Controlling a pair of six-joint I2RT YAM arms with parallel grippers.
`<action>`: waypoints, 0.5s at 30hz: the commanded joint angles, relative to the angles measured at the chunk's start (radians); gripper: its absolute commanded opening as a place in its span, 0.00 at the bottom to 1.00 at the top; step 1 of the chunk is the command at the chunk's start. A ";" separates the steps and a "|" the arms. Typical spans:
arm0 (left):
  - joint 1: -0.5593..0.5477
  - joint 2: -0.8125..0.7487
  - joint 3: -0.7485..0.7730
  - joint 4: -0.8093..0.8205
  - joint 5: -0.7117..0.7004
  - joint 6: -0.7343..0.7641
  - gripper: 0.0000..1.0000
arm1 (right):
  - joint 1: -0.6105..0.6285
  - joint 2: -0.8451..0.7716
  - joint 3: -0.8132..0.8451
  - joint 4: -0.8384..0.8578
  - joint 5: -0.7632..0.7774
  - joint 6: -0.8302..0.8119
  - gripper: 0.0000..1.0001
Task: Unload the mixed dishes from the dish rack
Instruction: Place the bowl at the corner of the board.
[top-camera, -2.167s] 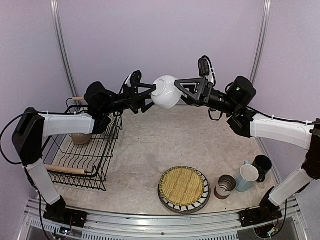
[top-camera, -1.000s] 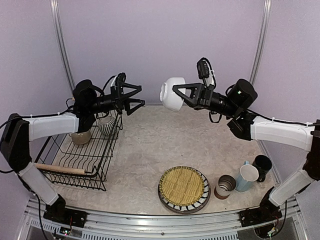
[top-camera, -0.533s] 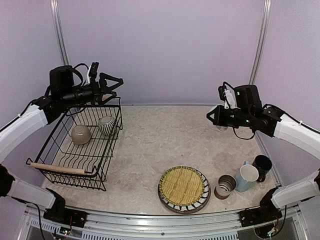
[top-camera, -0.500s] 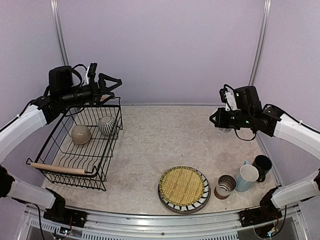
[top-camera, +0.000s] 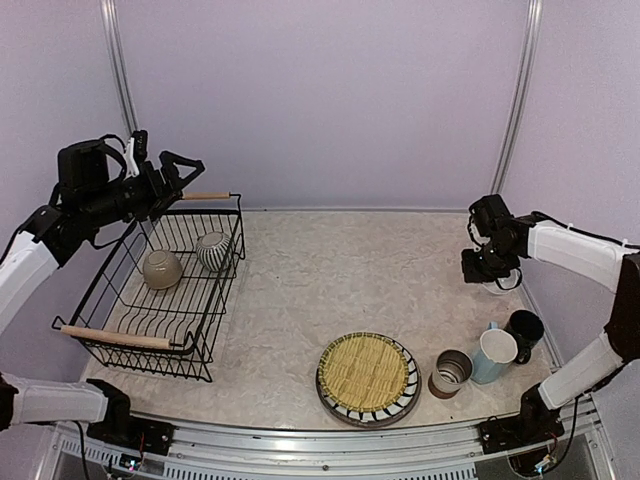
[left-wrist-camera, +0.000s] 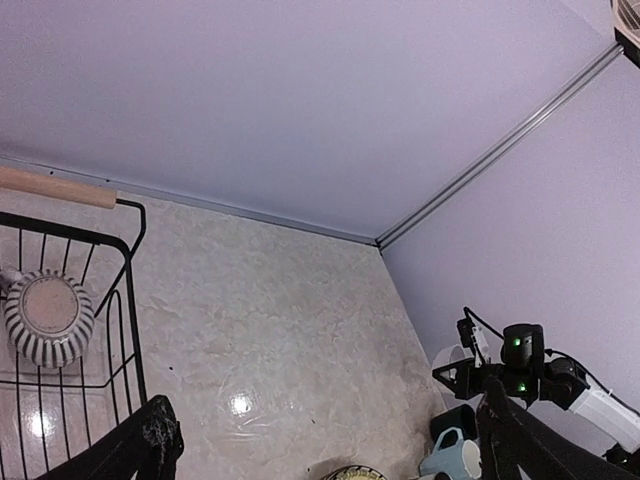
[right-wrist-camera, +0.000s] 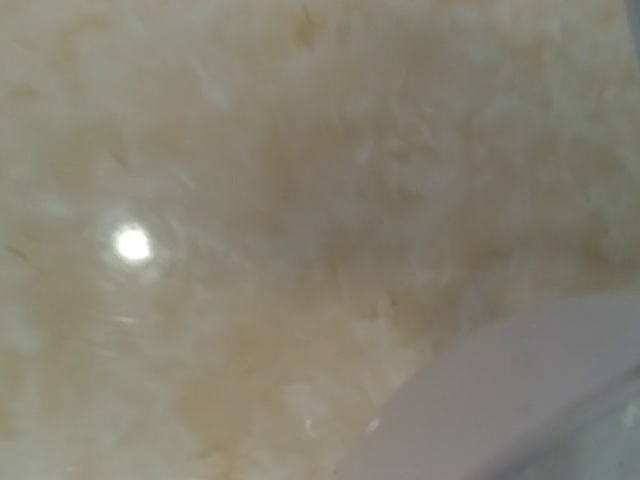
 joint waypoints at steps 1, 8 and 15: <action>0.024 -0.009 0.030 -0.165 -0.079 0.050 0.99 | -0.027 0.090 -0.005 0.006 -0.023 -0.056 0.00; 0.147 0.053 0.082 -0.406 -0.081 0.045 0.99 | -0.031 0.169 -0.018 0.053 -0.020 -0.059 0.00; 0.221 0.112 0.057 -0.448 -0.031 0.030 0.99 | -0.037 0.238 -0.037 0.083 0.004 -0.062 0.00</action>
